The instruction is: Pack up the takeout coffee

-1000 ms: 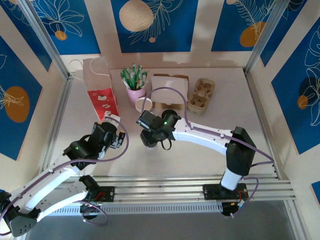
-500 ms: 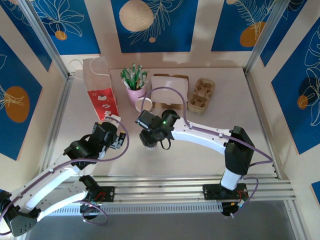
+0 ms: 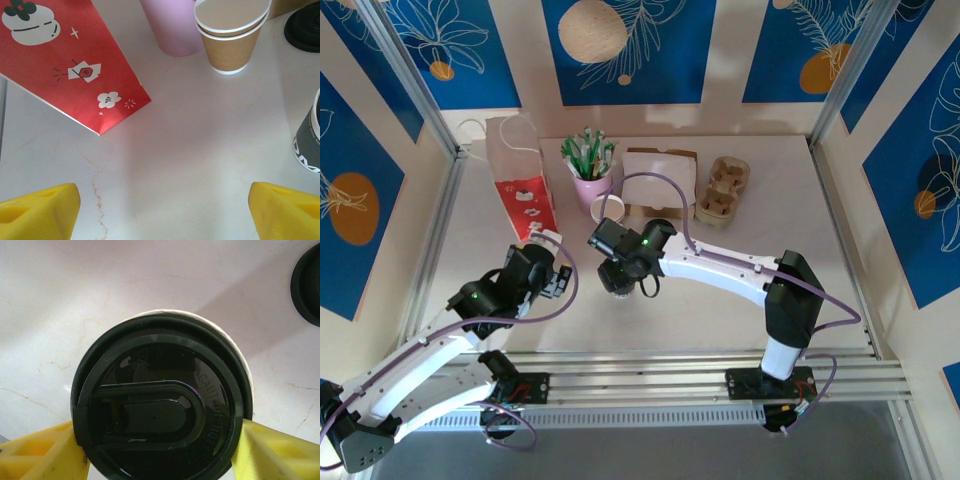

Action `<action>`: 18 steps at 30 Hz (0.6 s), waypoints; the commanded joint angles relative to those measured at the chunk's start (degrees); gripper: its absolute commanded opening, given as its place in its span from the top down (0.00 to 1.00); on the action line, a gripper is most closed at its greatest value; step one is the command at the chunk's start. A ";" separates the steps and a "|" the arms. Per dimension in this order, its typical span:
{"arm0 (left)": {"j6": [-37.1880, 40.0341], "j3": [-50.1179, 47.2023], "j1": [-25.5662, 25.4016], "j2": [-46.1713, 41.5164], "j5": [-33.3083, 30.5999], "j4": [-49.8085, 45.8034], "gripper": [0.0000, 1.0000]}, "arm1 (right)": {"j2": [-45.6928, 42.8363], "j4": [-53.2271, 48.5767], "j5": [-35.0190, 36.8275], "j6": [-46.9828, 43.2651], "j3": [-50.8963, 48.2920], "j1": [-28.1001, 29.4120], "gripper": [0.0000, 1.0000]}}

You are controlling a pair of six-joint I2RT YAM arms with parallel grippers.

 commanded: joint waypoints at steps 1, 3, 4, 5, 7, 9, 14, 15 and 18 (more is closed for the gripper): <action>-0.47 2.07 0.65 -0.31 0.61 -0.84 0.13 | 3.79 -8.94 -2.71 0.06 -2.11 -1.13 0.33; -0.43 2.07 0.64 -0.43 0.65 -0.92 0.12 | 3.77 -8.69 -2.53 0.10 -2.00 -1.46 0.34; -0.47 2.07 0.72 -0.43 0.67 -0.91 0.12 | 3.64 -8.68 -2.56 0.06 -1.89 -1.64 0.34; -0.40 2.07 0.65 -0.43 0.66 -0.93 0.12 | 3.34 -8.55 -2.29 0.14 -1.79 -1.82 0.34; -0.45 2.07 0.67 -0.43 0.66 -0.93 0.12 | 2.70 -8.25 -2.82 0.11 -1.53 -2.29 0.34; -0.35 2.07 0.70 -0.43 0.64 -0.92 0.12 | 2.39 -8.39 -3.02 -0.21 -0.89 -2.35 0.34; -0.34 2.07 0.70 -0.43 0.66 -0.93 0.11 | 2.77 -9.28 -2.68 -0.42 0.34 -1.93 0.34; -0.31 2.07 0.71 -0.43 0.65 -0.93 0.11 | 2.66 -9.45 -2.50 -0.34 0.34 -1.95 0.34; -0.25 2.03 0.64 -0.38 0.57 -0.93 0.10 | 1.96 -9.30 -2.35 -0.34 0.21 -2.07 0.34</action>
